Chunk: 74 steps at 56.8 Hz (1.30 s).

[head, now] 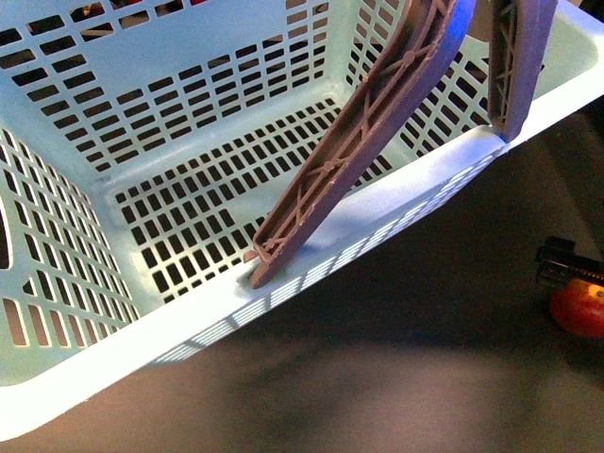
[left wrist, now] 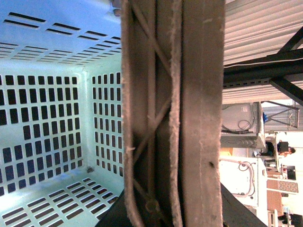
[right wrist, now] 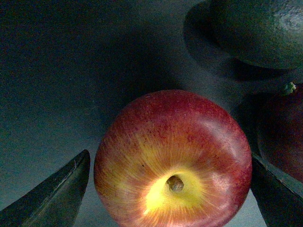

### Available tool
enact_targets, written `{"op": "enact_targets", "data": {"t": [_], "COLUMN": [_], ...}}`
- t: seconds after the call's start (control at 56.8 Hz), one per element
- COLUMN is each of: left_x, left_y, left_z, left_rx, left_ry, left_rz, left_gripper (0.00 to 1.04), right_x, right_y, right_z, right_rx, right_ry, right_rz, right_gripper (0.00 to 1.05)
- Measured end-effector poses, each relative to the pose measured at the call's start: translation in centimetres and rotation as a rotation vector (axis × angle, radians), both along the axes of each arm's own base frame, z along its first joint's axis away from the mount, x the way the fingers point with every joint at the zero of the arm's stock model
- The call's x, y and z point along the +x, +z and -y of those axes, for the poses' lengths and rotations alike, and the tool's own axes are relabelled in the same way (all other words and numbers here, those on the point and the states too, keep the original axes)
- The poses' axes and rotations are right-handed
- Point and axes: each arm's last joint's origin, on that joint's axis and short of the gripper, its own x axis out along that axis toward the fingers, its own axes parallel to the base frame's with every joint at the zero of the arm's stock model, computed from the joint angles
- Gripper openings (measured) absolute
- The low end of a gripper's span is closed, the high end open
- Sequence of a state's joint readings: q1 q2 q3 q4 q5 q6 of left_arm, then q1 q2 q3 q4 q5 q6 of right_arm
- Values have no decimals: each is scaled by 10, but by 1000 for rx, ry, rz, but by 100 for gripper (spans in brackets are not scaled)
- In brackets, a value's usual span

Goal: Pick apple with right arm and hold basket with left

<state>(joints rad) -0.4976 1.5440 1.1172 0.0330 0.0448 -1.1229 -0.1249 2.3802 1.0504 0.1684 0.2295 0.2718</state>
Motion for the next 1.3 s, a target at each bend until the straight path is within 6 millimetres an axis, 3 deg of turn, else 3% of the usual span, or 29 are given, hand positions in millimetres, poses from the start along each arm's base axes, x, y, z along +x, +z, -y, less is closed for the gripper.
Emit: {"op": "enact_targets", "data": {"t": [0.088,0.176,0.229,0.441,0.652,0.775,1.11,1.251,1.304], "left_x": [0,0,0,0,0,0,0,0,0], "left_y": [0,0,0,0,0,0,0,0,0], "left_z": [0,0,0,0,0,0,0,0,0], "left_rx": [0,0,0,0,0,0,0,0,0], "left_ry": [0,0,0,0,0,0,0,0,0], "left_rz": [0,0,0,0,0,0,0,0,0], "left_gripper": [16,16,16,16,16,16,16,16,16], "right_x": [0,0,-1,-8,-20,-25,-46,-64,-65], "right_y": [-2,-3,-3,-1,26,63,198,276,290], "right_z": [0,0,0,2,5,9,3,-33,-48], "right_rx": [-3,-5,-6,10,27,18,34,95,132], "right_ry": [-2,-4,-5,0,32,56,132,216,250], "right_rz": [-4,-3,-2,10,88,189,548,794,840], "right_gripper": [96,83,81,80,80,80,80,80,80]}}
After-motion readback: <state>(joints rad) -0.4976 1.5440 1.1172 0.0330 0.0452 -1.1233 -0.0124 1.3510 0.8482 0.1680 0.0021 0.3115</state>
